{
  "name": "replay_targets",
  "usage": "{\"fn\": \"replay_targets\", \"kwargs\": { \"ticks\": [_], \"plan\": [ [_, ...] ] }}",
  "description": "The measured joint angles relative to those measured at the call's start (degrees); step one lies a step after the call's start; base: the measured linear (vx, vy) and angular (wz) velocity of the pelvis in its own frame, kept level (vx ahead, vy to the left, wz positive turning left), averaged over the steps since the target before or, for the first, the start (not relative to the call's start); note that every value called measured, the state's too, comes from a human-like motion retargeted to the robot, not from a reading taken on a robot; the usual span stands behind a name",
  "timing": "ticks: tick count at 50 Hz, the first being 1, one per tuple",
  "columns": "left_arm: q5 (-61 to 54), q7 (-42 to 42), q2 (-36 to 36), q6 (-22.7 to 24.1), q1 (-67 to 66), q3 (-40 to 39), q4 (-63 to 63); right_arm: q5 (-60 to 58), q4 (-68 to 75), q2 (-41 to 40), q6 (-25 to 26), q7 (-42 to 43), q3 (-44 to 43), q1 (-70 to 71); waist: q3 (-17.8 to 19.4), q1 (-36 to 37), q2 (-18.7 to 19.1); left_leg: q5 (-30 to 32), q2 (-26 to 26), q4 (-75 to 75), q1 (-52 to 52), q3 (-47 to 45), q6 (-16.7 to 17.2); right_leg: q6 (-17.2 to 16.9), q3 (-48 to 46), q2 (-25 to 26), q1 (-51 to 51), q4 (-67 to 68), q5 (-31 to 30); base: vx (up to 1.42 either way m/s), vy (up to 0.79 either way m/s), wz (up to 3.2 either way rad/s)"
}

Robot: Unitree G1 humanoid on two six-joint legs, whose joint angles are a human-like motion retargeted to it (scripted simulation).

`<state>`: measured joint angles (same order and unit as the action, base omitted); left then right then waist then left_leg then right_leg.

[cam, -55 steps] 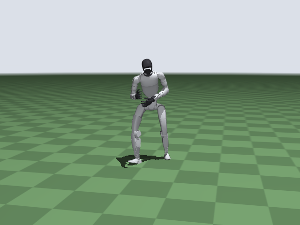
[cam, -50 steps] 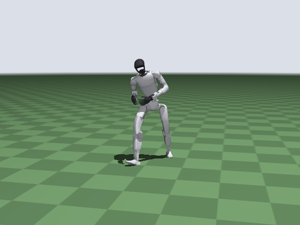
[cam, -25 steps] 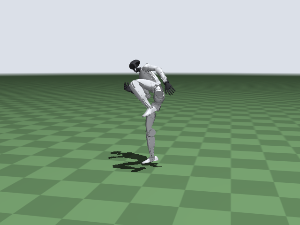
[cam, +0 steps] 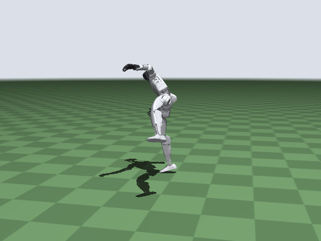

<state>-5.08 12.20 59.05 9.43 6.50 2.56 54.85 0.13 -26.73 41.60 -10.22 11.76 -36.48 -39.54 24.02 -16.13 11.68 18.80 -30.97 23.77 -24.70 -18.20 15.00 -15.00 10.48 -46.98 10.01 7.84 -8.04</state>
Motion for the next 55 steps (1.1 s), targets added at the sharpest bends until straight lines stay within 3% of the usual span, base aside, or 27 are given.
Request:
{"fn": "replay_targets", "kwargs": {
  "ticks": [3,8,13,18,20,25,30,32,34,38,43,47,50,52,55],
  "plan": [
    [-3.6,0.7,1.9,0.6,-0.5,-1.2,-7.6,-0.5,-0.9,0.6,0.0,2.8,5.9,5.9,-0.3,0.6,4.2,1.0,4.9,0.5,2.5,0.8,0.0,0.0,0.5,2.9,-0.2,0.1,1.7,0.15,0.22,-0.26],
    [-7.7,2.0,4.4,2.0,-2.1,-3.4,-27.4,2.5,-5.0,0.3,-0.9,2.9,13.9,11.1,3.0,2.3,11.0,-5.1,6.6,0.1,9.6,-4.0,-2.2,0.0,1.6,10.6,-2.8,1.8,6.0,0.16,0.22,-0.53],
    [-5.8,4.5,4.8,5.3,-5.1,-5.5,-56.5,5.5,-11.3,-0.7,-2.2,-1.7,17.0,10.9,3.8,3.3,13.3,-6.3,13.5,-4.6,11.1,-4.3,-4.4,0.3,2.7,14.3,-1.6,2.9,8.2,0.05,0.23,0.02],
    [6.8,8.1,1.3,6.5,-6.0,-7.3,-85.5,7.1,-16.7,-1.9,-3.6,-6.5,18.8,9.9,4.4,3.3,12.6,-6.5,16.9,-7.8,10.4,-5.8,-5.4,0.5,2.3,17.7,-1.2,1.9,9.5,0.05,0.23,0.03],
    [3.9,8.4,-3.6,7.4,-6.1,-6.6,-93.3,6.8,-18.3,-2.5,-3.5,-7.6,20.3,10.5,4.6,3.3,11.5,-7.4,17.9,-8.8,9.6,-5.0,-6.1,1.1,2.2,19.1,-0.7,2.2,10.4,0.06,0.25,0.01],
    [-18.5,7.4,-24.4,10.9,-10.7,-3.9,-99.2,4.6,-20.3,-5.8,-2.9,-8.0,26.9,15.7,5.0,5.7,8.1,-7.7,19.2,-11.7,7.7,-4.1,-7.0,2.9,1.2,22.4,-0.5,3.7,12.6,0.10,0.28,0.03],
    [-52.4,2.5,-40.7,14.4,-15.3,1.0,-99.7,1.4,-18.4,-9.6,-1.1,-6.6,35.0,25.3,4.6,14.1,6.2,-4.8,17.4,-17.2,9.7,-13.7,-7.5,3.5,0.1,25.8,-2.3,6.5,15.1,0.19,0.36,0.05],
    [-61.6,-0.1,-41.6,14.0,-16.0,1.8,-100.0,0.3,-18.4,-10.7,-0.3,-6.2,38.2,29.1,4.2,17.9,5.0,-7.2,17.0,-17.4,11.4,-19.0,-8.2,2.6,-0.1,26.4,-3.3,9.1,16.5,0.24,0.43,0.27],
    [-70.6,-2.5,-41.9,15.6,-15.6,1.8,-100.5,0.4,-18.2,-12.4,0.0,-6.7,41.8,33.7,3.7,21.3,3.2,-13.7,17.2,-16.3,12.3,-20.8,-9.3,0.8,0.1,26.6,-3.5,12.6,17.8,0.26,0.43,0.53],
    [-79.1,-7.4,-39.9,19.0,-5.1,-2.8,-99.6,0.7,-16.3,-18.8,0.0,-7.9,47.0,42.5,2.4,27.0,-2.8,-23.2,15.4,-6.5,8.4,-14.0,-9.6,0.0,-1.5,28.1,-5.0,19.6,17.2,0.27,0.26,1.30],
    [-81.7,-11.9,-46.2,19.9,15.4,-2.3,-100.4,-1.0,-17.3,-23.4,-0.9,-3.3,52.1,47.7,-1.3,34.9,-10.6,-24.8,18.1,3.2,1.4,-3.6,-6.5,1.5,-5.4,29.0,-11.8,20.5,11.7,0.34,0.21,2.21],
    [-81.6,-15.0,-53.3,15.3,16.5,3.8,-101.8,-7.7,-19.1,-19.0,0.9,3.2,53.2,59.0,-3.7,42.6,-17.8,-24.0,21.7,-0.2,0.6,2.2,-6.0,4.8,-6.5,33.0,-16.9,16.4,6.5,0.39,0.03,2.17],
    [-81.0,-17.1,-52.2,10.0,9.0,11.6,-100.3,-15.3,-17.4,-9.7,5.3,8.2,52.6,73.9,-6.4,48.9,-22.1,-23.4,24.9,-1.3,-1.2,4.7,-7.2,5.9,-6.7,35.5,-19.9,12.0,2.7,0.38,0.01,2.29],
    [-79.4,-18.6,-47.8,8.0,5.1,15.7,-98.4,-22.3,-7.3,-1.4,9.8,8.9,57.0,93.1,-6.7,52.4,-23.6,-23.3,26.9,-2.6,-1.5,6.2,-7.5,5.4,-6.2,37.2,-22.0,9.0,0.3,0.32,0.00,2.12],
    [-76.0,-22.0,-41.8,7.8,2.2,19.9,-95.3,-29.4,29.1,5.9,17.5,12.5,79.0,133.2,-3.7,57.6,-23.2,-23.3,29.2,-4.5,-0.5,7.5,-6.7,3.3,-3.1,39.1,-24.9,6.0,-2.5,0.24,0.00,1.51]
  ]
}}
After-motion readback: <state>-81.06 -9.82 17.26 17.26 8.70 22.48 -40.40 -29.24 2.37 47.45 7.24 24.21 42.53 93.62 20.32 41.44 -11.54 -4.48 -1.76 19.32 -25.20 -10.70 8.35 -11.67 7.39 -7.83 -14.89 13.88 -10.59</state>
